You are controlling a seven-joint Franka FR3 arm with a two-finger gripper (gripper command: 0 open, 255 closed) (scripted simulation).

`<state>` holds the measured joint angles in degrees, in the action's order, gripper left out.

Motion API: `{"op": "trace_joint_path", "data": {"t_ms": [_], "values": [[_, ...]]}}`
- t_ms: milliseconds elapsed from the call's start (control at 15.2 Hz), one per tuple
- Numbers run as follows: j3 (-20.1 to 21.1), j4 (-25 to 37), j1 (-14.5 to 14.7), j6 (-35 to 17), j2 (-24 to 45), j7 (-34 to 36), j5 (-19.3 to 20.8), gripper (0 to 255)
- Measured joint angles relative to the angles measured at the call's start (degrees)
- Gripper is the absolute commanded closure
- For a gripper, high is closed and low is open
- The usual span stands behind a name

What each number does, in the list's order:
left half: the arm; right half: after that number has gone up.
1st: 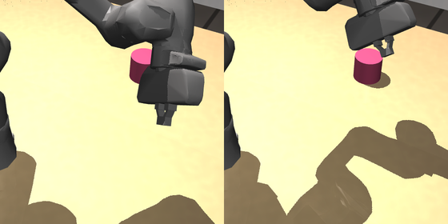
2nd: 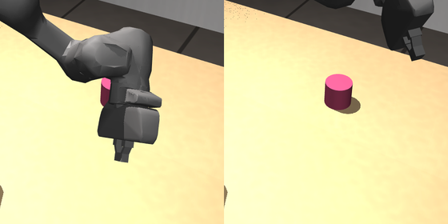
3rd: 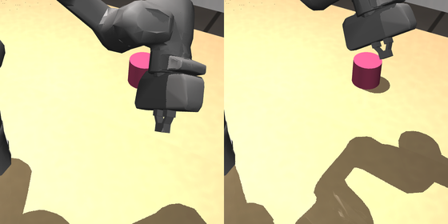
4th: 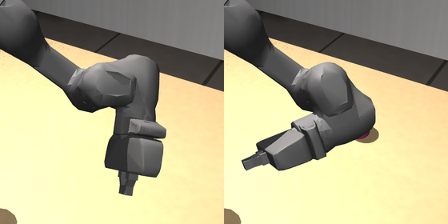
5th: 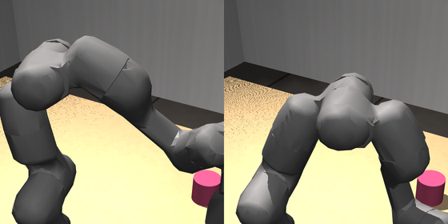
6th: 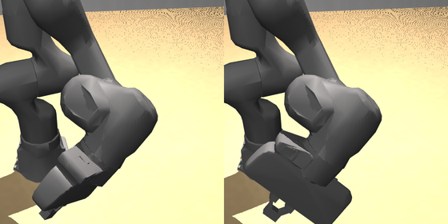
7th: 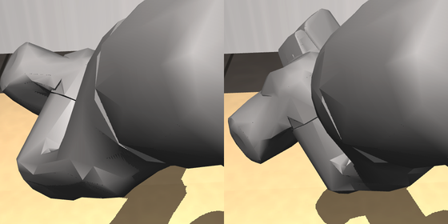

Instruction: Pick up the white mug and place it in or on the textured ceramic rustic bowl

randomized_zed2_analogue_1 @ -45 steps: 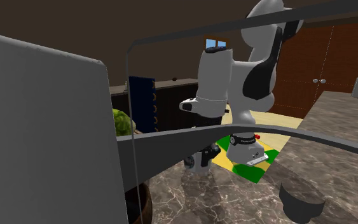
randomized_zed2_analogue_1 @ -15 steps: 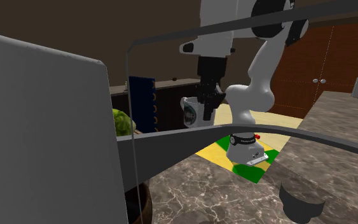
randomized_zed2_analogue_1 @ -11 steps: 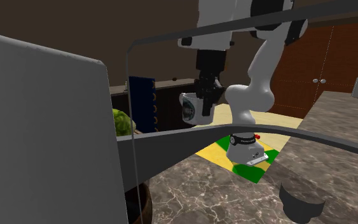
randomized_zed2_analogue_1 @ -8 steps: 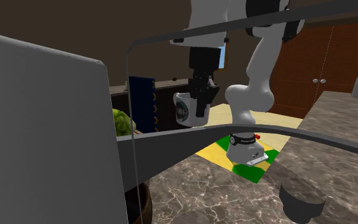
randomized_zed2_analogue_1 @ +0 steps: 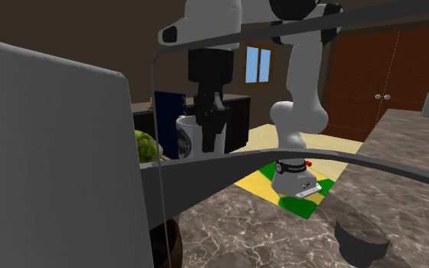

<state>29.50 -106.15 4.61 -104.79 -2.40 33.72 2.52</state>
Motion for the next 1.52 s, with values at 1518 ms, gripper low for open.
{"op": "trace_joint_path", "data": {"t_ms": [1518], "values": [[-2.26, 52.47, 13.93, 13.35, 43.23, 5.64, 18.58, 255]]}}
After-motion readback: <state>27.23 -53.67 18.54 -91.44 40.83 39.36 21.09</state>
